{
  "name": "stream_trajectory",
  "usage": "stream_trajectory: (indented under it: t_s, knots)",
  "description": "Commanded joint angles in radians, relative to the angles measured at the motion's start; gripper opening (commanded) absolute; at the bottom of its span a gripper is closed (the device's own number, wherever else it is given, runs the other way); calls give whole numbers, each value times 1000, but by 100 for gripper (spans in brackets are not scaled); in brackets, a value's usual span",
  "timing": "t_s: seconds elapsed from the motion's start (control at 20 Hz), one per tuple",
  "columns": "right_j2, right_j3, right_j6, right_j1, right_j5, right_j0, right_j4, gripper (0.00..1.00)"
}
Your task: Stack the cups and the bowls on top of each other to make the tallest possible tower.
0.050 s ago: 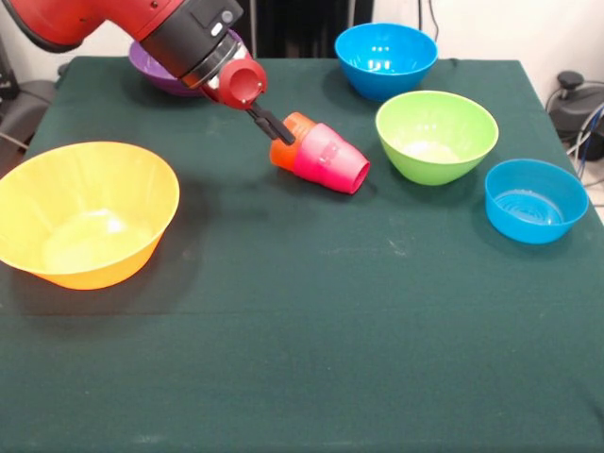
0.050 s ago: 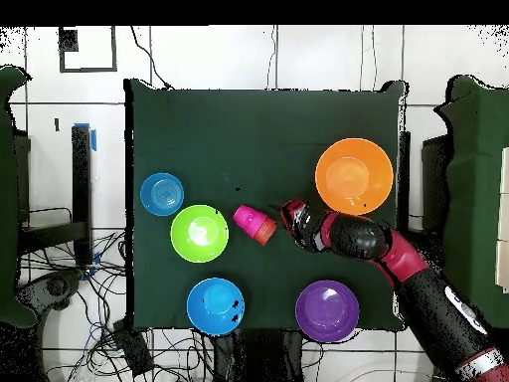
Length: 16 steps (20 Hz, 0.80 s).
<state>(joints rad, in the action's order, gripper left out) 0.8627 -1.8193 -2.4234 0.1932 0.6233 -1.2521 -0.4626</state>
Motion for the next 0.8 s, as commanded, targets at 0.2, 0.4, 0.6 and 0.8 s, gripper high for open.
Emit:
stream_trajectory:
  t_s: [0.2, 0.4, 0.6, 0.8]
  knots:
    - [-59, -27, 207, -63, -75, 3, -135, 100]
    - [-66, -24, 213, -95, -84, -12, -165, 100]
    - [-61, -25, 203, -104, -87, -19, -190, 100]
    - [-53, -16, 201, -107, -72, -19, -201, 100]
